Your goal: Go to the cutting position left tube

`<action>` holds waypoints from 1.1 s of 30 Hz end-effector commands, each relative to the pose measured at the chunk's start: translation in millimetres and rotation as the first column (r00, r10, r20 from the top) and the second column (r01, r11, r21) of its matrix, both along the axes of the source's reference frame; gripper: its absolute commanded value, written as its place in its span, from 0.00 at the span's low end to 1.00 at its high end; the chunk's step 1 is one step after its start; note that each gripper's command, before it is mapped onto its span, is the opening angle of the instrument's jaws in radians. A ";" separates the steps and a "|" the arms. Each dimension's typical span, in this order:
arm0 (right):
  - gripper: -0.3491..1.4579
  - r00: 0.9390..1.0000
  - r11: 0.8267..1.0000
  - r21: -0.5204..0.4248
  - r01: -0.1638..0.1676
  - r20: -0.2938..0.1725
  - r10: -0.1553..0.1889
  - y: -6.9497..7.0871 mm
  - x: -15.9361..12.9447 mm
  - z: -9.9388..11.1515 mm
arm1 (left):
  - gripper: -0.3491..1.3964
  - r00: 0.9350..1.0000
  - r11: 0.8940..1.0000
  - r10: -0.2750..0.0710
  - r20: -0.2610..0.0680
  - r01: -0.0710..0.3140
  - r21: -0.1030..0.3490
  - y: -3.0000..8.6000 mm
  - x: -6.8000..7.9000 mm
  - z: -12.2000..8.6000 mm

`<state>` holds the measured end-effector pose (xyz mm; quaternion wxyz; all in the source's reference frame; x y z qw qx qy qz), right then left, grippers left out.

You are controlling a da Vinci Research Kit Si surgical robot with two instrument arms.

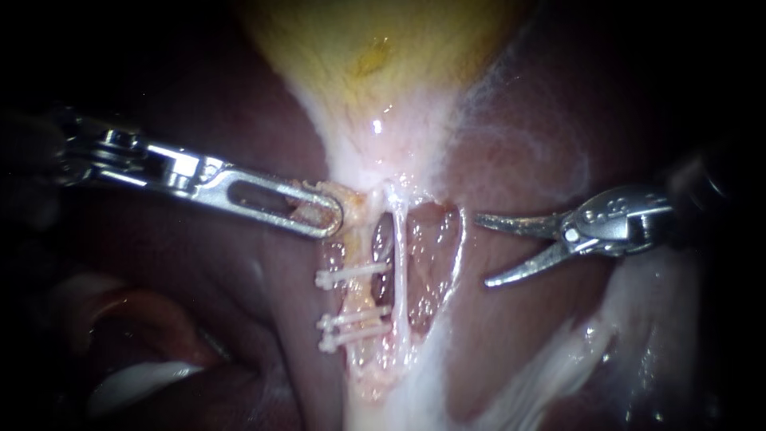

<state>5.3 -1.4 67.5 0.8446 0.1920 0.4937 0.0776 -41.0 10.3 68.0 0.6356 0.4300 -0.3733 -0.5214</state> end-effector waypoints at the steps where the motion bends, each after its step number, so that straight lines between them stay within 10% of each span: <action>1: 0.99 1.000 1.000 0.001 0.000 0.000 0.000 0.0 0.0 0.0 | 0.00 1.000 1.000 0.000 0.000 0.000 0.000 0.0 0.1 -0.1; 20: 0.99 1.000 1.000 0.004 0.003 -0.002 -0.003 0.1 0.2 0.0 | 0.00 1.000 1.000 -0.018 0.025 0.018 0.022 1.0 4.2 -7.6; 33: 0.99 1.000 1.000 0.011 0.023 -0.019 -0.023 -0.3 1.1 -0.3 | 0.00 1.000 1.000 -0.020 0.024 0.020 0.022 1.1 4.3 -7.9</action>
